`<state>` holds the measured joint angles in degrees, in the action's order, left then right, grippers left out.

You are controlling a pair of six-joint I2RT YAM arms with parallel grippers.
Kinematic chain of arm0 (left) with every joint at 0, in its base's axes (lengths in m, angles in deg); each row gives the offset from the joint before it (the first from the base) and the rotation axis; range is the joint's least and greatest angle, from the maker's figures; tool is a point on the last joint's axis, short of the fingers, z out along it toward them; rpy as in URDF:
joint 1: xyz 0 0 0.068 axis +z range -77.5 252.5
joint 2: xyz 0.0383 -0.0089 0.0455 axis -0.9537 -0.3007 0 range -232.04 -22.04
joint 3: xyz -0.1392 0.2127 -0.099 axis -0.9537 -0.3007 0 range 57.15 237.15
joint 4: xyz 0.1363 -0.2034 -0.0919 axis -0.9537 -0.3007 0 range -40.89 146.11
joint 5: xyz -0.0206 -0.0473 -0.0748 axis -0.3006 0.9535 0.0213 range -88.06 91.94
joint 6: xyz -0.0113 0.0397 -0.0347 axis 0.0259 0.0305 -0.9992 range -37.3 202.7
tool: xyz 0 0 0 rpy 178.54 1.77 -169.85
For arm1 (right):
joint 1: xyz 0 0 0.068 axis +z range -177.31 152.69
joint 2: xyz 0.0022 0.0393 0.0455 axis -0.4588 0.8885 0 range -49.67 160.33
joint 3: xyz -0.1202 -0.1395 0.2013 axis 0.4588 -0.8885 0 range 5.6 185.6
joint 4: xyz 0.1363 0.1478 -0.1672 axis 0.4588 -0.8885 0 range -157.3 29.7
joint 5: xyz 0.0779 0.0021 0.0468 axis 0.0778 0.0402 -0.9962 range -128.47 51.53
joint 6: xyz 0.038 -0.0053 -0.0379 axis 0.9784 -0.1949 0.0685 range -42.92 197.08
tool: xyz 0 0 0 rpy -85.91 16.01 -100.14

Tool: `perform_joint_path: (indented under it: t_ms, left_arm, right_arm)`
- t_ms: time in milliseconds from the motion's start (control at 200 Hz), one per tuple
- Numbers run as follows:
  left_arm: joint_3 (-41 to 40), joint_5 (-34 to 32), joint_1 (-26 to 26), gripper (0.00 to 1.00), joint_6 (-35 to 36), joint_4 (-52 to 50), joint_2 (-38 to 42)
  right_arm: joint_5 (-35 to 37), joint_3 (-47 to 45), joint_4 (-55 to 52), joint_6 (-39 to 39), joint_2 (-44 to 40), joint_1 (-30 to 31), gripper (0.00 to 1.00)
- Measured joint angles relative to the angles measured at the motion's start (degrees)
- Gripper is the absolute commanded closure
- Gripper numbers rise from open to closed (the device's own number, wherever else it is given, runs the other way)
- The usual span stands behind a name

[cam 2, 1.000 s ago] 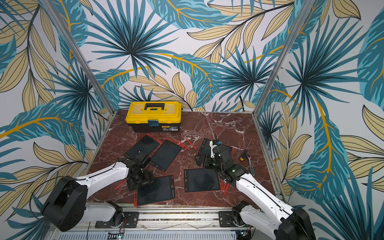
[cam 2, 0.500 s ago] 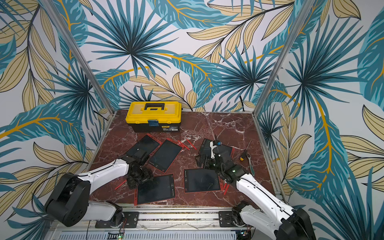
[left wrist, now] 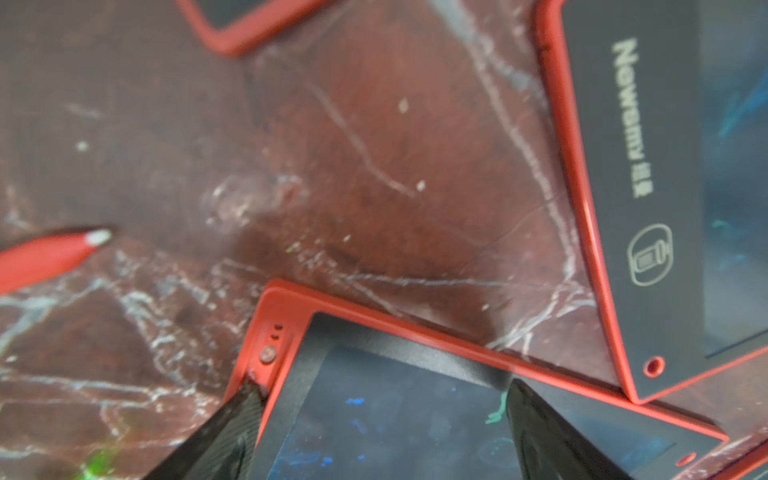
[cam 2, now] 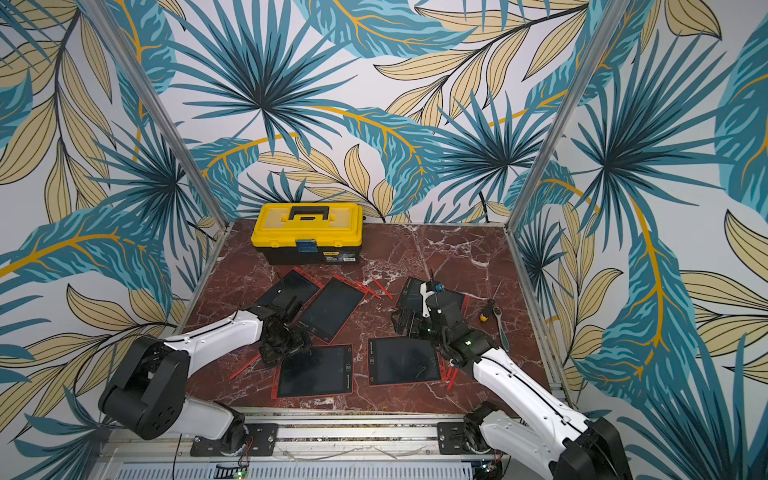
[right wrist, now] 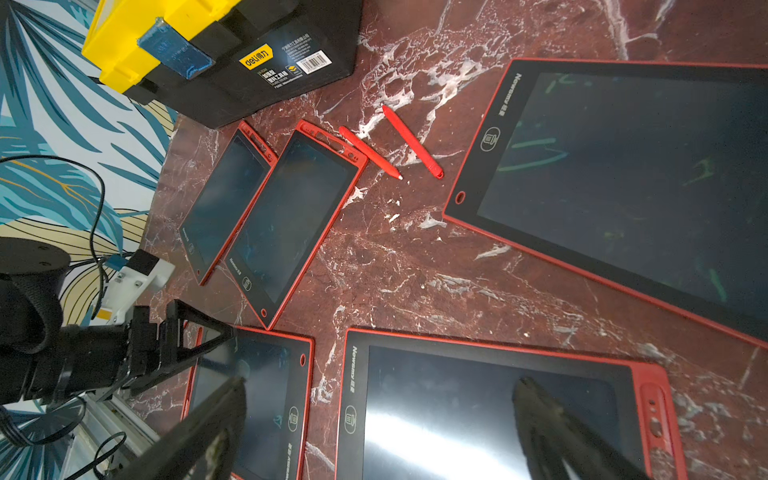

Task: Place the stylus back onto the writing tablet
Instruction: Move the writing tablet to the center of the board.

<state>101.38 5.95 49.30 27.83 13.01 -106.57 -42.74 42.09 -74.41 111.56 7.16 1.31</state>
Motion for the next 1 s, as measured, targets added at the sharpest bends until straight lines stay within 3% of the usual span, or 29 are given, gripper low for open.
perform_joint_path:
  t_ms: [165, 310, 541, 746, 996]
  left_arm:
    - [0.83, 0.20, 0.02, 0.08, 0.07, 2.14, -0.55]
    - [0.81, 0.72, 0.02, 0.00, 1.66, 4.09, 0.70]
    - [4.26, 0.46, 0.07, 0.01, 10.27, 2.19, 7.82]
    - [9.22, 6.56, -1.20, 0.00, 21.09, 3.87, 11.21]
    - [10.95, 20.76, -5.57, 0.00, 31.21, 13.29, 9.70]
  right_arm:
    - [1.81, -0.02, -1.99, 0.24, -0.17, -0.02, 0.01]
    - [5.05, 0.02, -6.12, 1.11, -1.68, 0.00, 0.02]
    - [10.93, 0.87, -15.19, 4.09, -4.96, -0.02, 0.12]
    - [16.44, 1.25, -23.71, 7.74, -7.63, -0.02, 0.25]
    - [20.28, 1.68, -31.32, 10.19, -7.87, -3.15, 0.39]
